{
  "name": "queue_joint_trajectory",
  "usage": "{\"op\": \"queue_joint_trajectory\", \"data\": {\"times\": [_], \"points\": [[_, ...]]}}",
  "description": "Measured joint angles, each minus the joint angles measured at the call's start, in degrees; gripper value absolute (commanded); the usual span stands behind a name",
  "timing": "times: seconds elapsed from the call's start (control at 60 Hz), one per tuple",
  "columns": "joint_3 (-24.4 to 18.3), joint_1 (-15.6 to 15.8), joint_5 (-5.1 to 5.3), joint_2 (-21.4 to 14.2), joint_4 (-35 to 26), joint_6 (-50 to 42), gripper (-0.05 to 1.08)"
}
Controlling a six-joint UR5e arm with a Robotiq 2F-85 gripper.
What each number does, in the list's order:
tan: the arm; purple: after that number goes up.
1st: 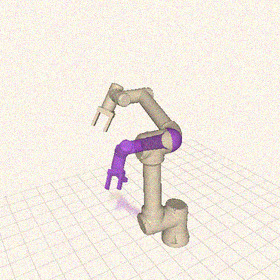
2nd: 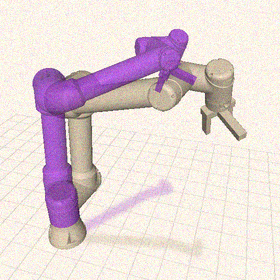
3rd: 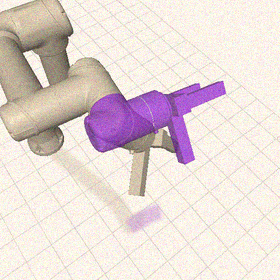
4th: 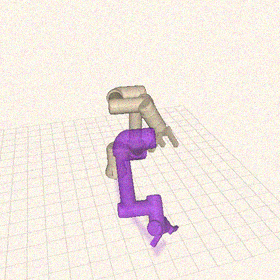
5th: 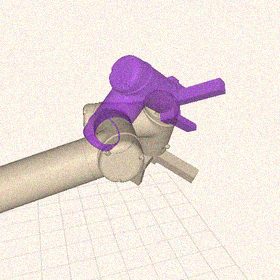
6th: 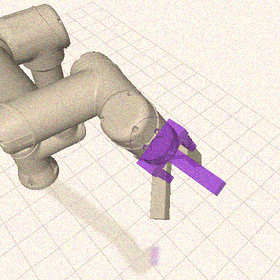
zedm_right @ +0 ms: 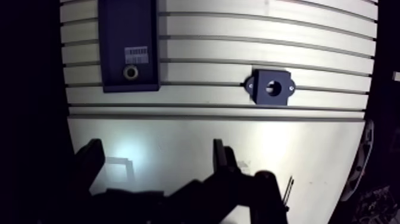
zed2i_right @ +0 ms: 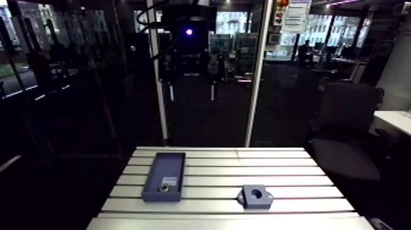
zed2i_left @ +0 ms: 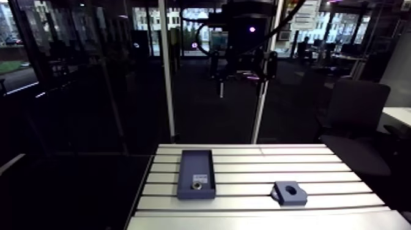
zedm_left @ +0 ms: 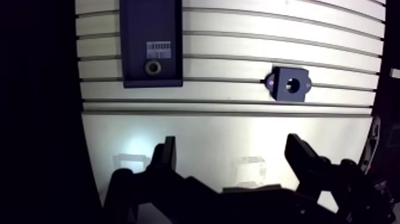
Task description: Pick up the bearing and press it into the housing until flush.
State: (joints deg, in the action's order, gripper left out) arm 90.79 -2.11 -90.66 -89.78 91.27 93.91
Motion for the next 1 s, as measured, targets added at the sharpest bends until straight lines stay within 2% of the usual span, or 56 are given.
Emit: {"op": "queue_joint_trajectory", "data": {"times": [0.55, 0.75, 1.0], "points": [[1.5, 0.3, 0.17, 0.3, 0.6, -0.2, 0.01], [3.9, 1.2, 0.5, 1.6, 4.4, -0.7, 0.01], [7.1, 3.7, 0.74, 4.0, 9.9, -2.3, 0.01]]}}
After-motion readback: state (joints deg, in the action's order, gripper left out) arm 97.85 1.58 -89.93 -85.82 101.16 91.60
